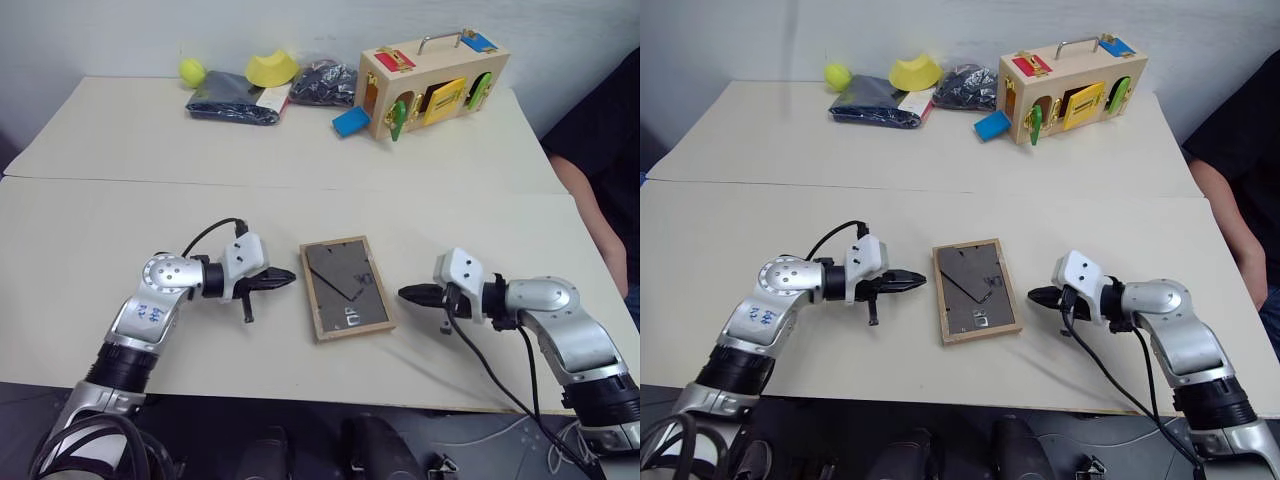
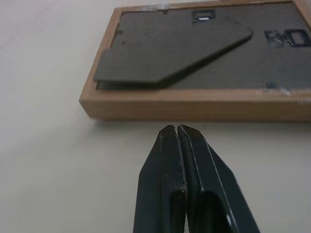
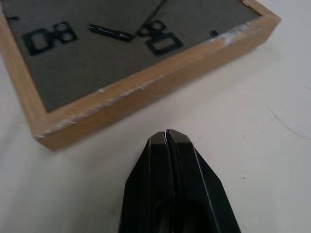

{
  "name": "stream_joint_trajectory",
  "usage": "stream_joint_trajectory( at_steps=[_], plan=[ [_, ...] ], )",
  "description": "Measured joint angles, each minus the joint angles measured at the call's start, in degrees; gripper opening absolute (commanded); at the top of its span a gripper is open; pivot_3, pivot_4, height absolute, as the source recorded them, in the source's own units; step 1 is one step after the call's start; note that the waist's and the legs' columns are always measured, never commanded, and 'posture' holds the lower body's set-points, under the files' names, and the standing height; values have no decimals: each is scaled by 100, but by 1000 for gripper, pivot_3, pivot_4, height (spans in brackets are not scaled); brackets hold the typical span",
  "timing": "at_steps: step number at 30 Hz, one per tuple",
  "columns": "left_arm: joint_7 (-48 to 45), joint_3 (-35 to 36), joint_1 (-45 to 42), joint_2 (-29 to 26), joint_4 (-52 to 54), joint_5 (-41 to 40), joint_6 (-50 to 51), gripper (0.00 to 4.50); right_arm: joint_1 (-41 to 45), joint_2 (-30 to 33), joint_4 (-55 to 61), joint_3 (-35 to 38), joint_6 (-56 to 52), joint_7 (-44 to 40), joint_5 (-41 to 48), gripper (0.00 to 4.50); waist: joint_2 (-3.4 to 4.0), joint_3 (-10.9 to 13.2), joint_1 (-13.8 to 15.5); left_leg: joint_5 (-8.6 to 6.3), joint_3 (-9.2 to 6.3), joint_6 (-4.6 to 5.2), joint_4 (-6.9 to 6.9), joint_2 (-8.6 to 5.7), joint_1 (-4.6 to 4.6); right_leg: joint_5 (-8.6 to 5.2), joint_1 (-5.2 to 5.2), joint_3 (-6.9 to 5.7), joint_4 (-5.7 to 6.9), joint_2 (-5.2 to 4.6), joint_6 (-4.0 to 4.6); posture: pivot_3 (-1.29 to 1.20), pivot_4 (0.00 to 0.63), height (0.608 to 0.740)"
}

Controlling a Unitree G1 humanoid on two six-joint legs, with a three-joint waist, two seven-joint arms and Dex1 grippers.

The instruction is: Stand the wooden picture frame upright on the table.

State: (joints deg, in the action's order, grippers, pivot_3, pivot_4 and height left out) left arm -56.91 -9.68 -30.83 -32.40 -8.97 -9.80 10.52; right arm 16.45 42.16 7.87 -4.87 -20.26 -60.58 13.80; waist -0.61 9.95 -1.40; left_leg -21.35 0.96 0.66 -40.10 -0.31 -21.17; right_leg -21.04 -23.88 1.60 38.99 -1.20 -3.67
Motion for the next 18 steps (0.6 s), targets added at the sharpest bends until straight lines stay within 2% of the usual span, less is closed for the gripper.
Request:
stream_joint_trajectory(
  at_steps=[4,13,15,16,18],
  plan=[
    [33,-52,-212,269,-372,85,-34,65,-80,-17,385,-19,-247,92,66,42,0,0,-17,0,0,-1,-3,-1,0,0,-2,0,5,0,0,0,150,740],
    [-27,-2,-254,245,-506,71,131,65,-97,-53,426,-18,-334,300,61,42,0,0,-15,1,-1,-2,-4,-1,2,0,-2,1,8,-1,0,0,150,740],
    [-91,109,-163,145,-230,-179,700,65,3,23,222,-30,-129,221,-50,42,0,0,-21,1,-1,-2,-4,-1,1,0,-3,1,10,-1,0,0,150,740],
    [-136,179,-113,82,-75,-338,1044,349,33,81,144,-33,-24,172,-107,0,0,0,-19,1,-2,-2,-4,-1,2,0,-3,1,11,-1,0,0,150,740],
    [-166,330,-37,-25,197,-696,1905,603,52,188,33,-71,224,70,-250,0,0,0,-14,1,-4,-2,-4,-1,1,0,-2,1,11,-1,0,0,150,740]
  ],
)
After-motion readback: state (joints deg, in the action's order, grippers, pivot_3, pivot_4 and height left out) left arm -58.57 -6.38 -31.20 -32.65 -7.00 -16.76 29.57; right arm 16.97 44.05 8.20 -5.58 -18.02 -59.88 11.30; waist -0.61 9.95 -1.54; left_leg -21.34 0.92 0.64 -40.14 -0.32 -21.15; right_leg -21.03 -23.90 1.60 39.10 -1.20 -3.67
